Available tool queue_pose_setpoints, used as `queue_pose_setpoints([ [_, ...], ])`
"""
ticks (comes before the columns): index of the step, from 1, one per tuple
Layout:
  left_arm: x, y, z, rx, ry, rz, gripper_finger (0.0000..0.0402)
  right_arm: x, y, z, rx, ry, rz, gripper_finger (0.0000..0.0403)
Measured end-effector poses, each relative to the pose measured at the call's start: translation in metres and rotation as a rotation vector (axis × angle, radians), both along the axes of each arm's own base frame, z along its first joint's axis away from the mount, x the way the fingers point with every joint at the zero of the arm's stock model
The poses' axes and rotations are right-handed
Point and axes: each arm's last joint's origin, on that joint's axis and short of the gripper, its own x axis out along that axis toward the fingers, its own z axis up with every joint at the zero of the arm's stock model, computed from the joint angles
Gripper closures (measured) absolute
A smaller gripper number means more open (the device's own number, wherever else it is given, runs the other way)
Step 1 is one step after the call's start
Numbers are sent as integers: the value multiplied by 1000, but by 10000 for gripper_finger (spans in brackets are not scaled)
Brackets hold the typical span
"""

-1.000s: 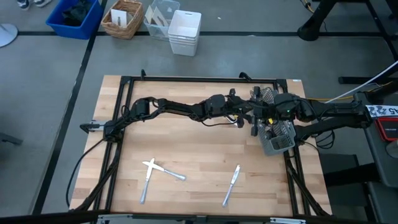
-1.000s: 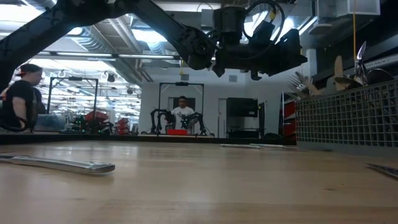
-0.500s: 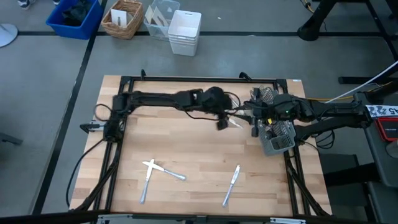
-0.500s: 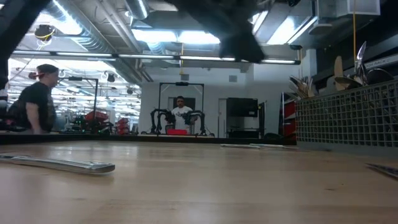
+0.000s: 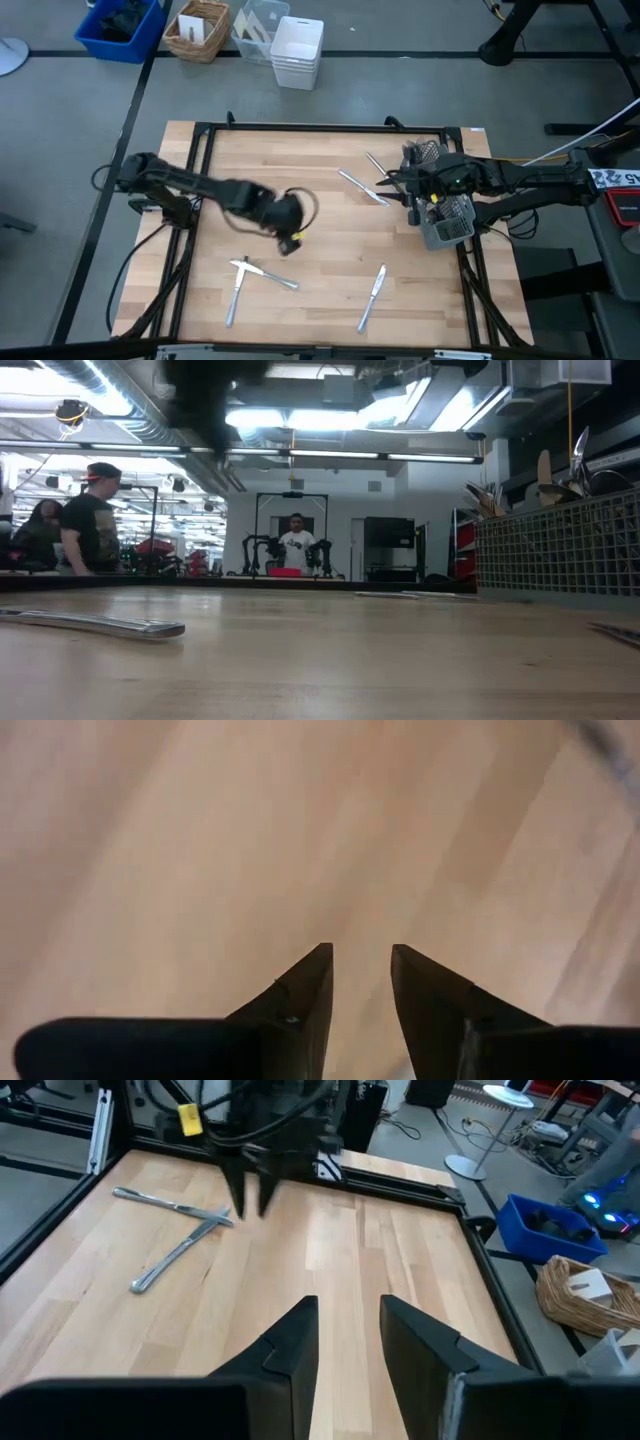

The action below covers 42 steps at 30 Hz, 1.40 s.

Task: Sort silverware
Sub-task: Put the knife into the middle section of the utensil holder

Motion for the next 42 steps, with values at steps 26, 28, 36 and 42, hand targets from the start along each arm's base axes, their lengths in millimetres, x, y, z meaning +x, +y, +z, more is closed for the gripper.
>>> queue_pose_setpoints([
  [26, -90, -142, -100, -457, 298, 586, 304, 0, 0, -1, 30, 6, -3, 290],
  [28, -93, -146, -108, -438, 327, 607, 304, 0, 0, -1, 30, 5, -3, 290],
  [36, -94, -151, -126, -373, 375, 638, 304, 0, 0, -1, 33, 5, 3, 290],
  [42, -98, -148, -129, -328, 406, 686, 304, 0, 0, -1, 33, 6, 3, 290],
])
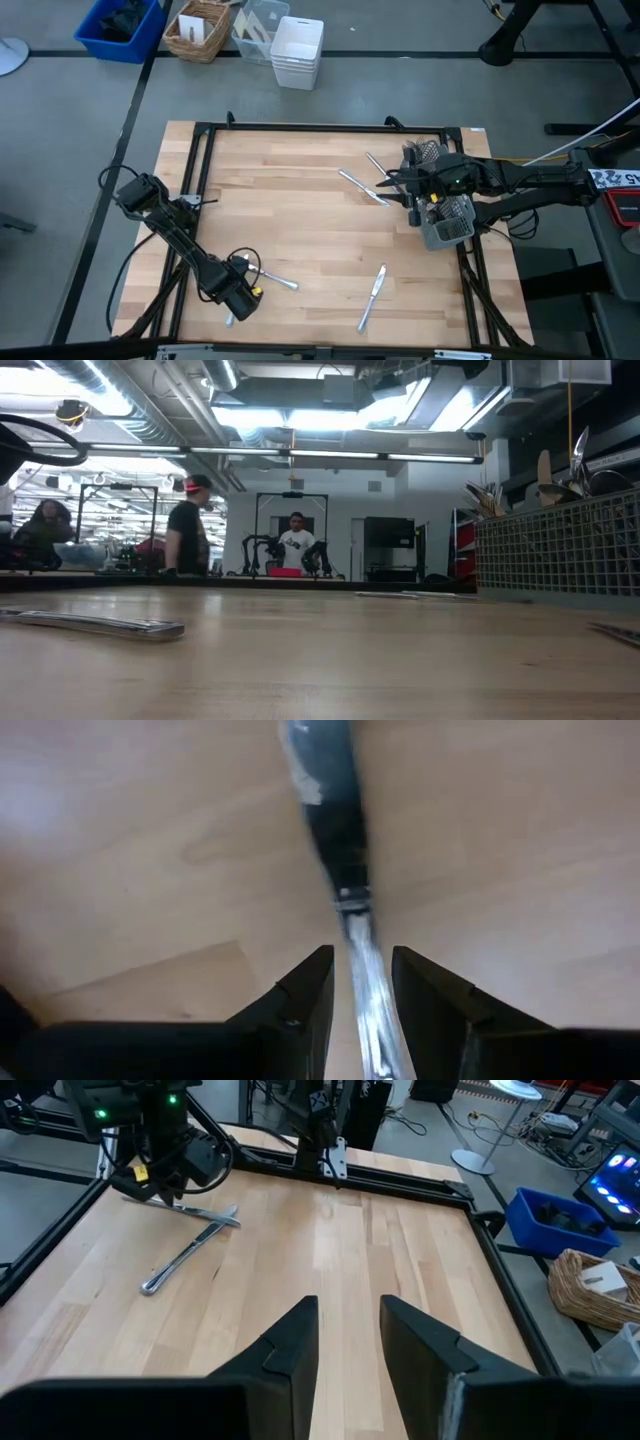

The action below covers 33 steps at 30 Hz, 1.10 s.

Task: Sort silverware
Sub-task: Put the knife into the middle section of the utensil holder

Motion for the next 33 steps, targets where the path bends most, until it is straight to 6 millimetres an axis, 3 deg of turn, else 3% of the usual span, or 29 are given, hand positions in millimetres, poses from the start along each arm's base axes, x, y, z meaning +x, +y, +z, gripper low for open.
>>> queue_pose_setpoints([
  [12, -2, 2, -1, 16, 17, 4, 304, 0, 0, 0, 0, 0, 0, 290],
  [25, 4, -1, -23, 82, 38, 7, 304, 0, 0, 0, 0, 2, 0, 290],
  [33, 3, -1, -24, 92, 45, 6, 379, -1, 0, -2, -1, 18, 0, 290],
])
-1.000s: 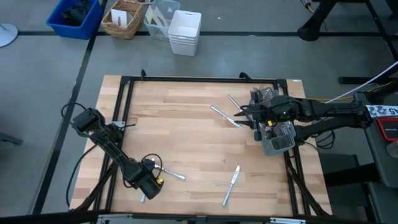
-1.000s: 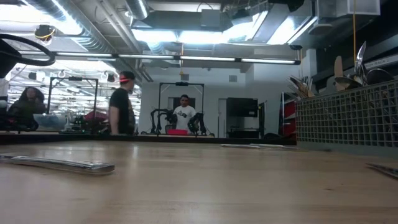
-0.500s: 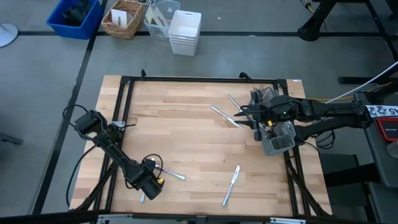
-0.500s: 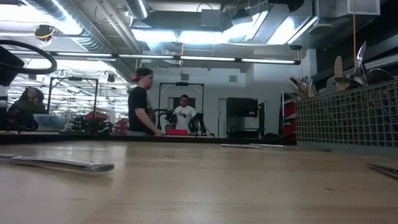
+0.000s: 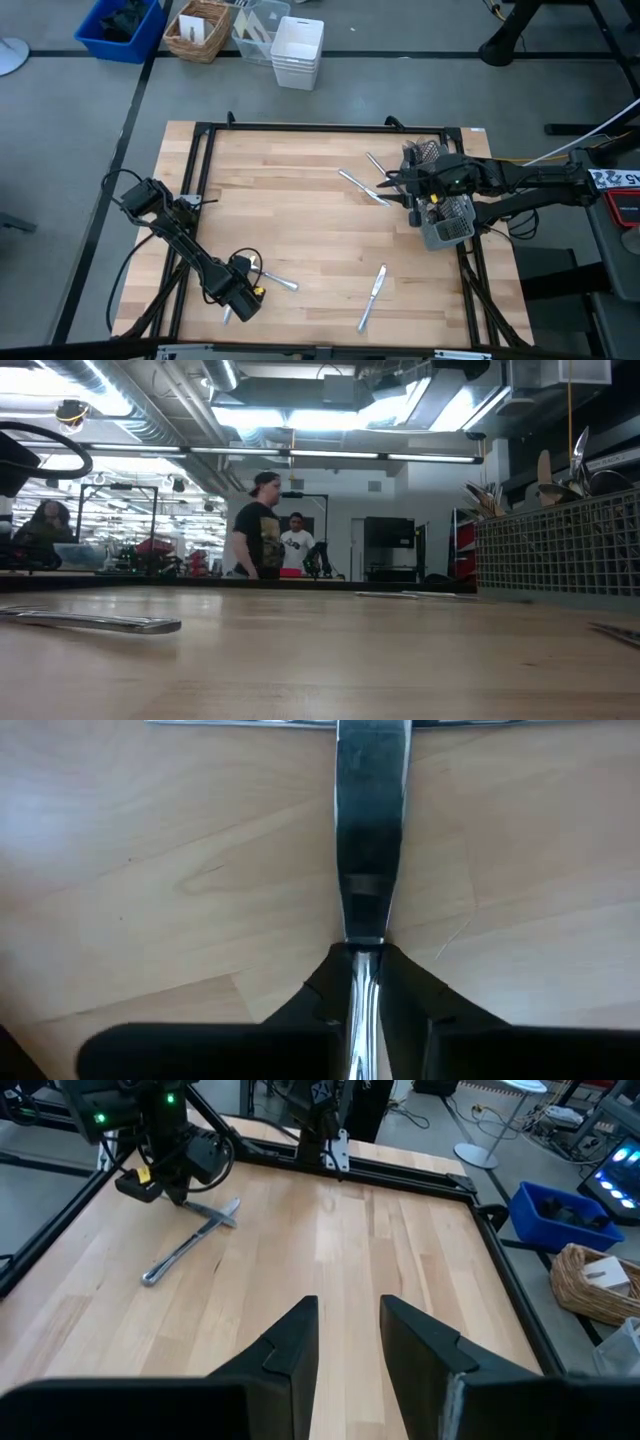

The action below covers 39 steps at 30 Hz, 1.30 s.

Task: Sort silverware
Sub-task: Put the knife into the middle section of the utensil holder

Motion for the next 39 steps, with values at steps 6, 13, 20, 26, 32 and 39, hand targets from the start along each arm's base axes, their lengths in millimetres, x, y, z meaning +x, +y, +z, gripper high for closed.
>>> queue_pose_setpoints([
  [6, 0, 0, 0, 2, -8, -3, 374, -1, 0, -2, -1, 19, 0, 290],
  [13, -1, 3, 14, -3, -82, -8, 379, -1, 0, -2, -2, 28, 0, 290],
  [20, 0, 7, 28, 40, -201, -37, 377, -1, 0, -3, -2, 36, 1, 290],
  [26, 4, 9, 29, 92, -266, -34, 374, 1, 0, -5, 1, 44, 9, 290],
  [32, 13, 11, 31, 132, -366, -56, 377, 16, 4, -17, 44, 112, 110, 290],
  [39, 33, 23, 33, 146, -436, -137, 372, 41, 6, -40, 13, 221, 155, 290],
])
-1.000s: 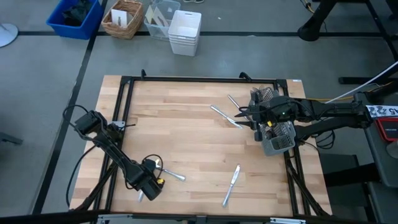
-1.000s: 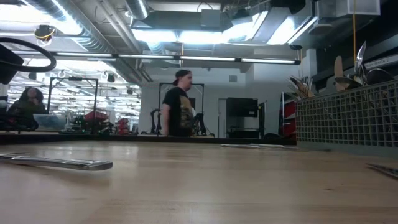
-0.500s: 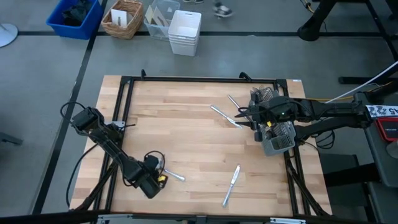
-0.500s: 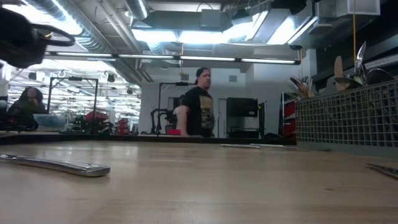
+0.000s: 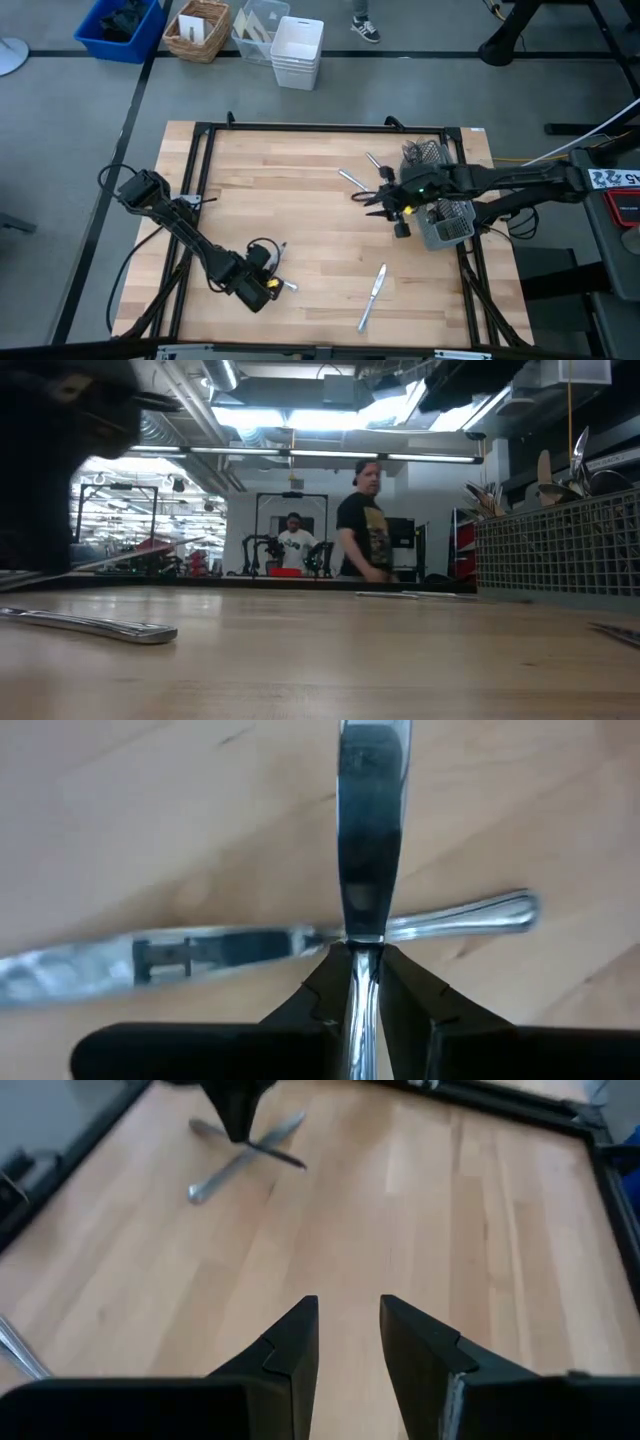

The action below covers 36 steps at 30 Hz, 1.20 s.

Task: Sort silverware
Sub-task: Put the knife into the middle section of the utensil holder

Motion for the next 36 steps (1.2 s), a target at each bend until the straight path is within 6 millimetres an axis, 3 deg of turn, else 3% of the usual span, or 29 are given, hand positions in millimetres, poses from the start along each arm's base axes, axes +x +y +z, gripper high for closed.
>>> queue_pose_setpoints([
  [9, 33, 27, 4, 50, -78, -147, 372, 20, 1, -24, -95, 89, 72, 290],
  [19, 74, 63, 16, 127, -261, -317, 370, 14, -1, -17, -129, 65, 15, 290],
  [29, 109, 108, 35, 158, -510, -490, 369, -16, -6, -6, -210, 122, -77, 290],
  [36, 124, 145, 50, 301, -660, -531, 369, -43, -12, 13, -244, 56, -260, 290],
])
